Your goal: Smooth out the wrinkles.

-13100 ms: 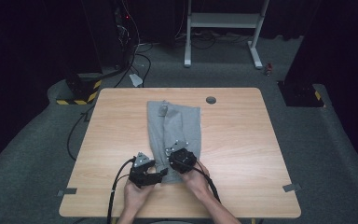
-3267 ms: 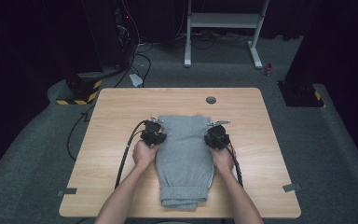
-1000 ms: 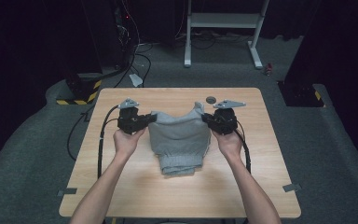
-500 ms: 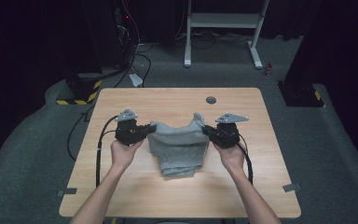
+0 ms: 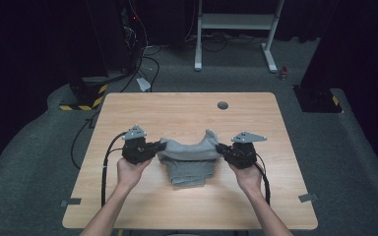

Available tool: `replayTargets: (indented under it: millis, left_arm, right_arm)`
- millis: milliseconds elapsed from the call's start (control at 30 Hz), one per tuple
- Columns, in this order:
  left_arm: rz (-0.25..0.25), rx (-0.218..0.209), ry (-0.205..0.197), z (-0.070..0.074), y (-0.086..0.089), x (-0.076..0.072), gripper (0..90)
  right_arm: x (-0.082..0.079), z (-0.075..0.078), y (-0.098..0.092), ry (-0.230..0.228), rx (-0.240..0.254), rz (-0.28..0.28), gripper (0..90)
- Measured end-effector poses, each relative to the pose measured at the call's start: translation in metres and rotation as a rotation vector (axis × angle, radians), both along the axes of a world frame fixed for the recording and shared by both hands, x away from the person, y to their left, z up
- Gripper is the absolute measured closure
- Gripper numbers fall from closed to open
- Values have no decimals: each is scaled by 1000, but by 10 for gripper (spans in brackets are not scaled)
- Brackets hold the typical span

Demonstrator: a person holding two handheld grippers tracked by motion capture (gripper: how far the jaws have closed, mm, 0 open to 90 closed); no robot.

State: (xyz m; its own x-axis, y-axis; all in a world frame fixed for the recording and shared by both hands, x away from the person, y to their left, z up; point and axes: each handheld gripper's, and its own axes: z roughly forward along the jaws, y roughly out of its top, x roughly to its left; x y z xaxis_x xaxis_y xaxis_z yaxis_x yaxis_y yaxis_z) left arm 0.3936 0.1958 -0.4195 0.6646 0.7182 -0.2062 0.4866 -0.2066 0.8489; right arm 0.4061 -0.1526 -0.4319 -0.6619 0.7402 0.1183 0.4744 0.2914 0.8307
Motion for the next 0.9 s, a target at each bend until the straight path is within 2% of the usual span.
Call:
replayTargets:
  millis: [267,367,600,700,800,900]
  left_arm:
    - [-7,-16,8,-8,1,-10,841]
    - [-11,-6,7,-11,2,-13,841]
    - [-20,-11,29,-20,3,-22,841]
    - [-23,-2,32,-23,3,-26,841]
    - [-34,20,31,-26,3,-29,841]
    - [-39,21,43,-30,3,-34,840]
  right_arm:
    - [-9,-7,-2,10,-9,8,834]
    - [-15,-10,-2,4,-20,20,833]
    - [-22,-17,-3,14,-22,30,833]
    - [-26,-19,-3,28,-3,24,833]
    - [-30,-23,-3,28,-17,30,832]
    - [-32,-26,-3,30,-28,35,831]
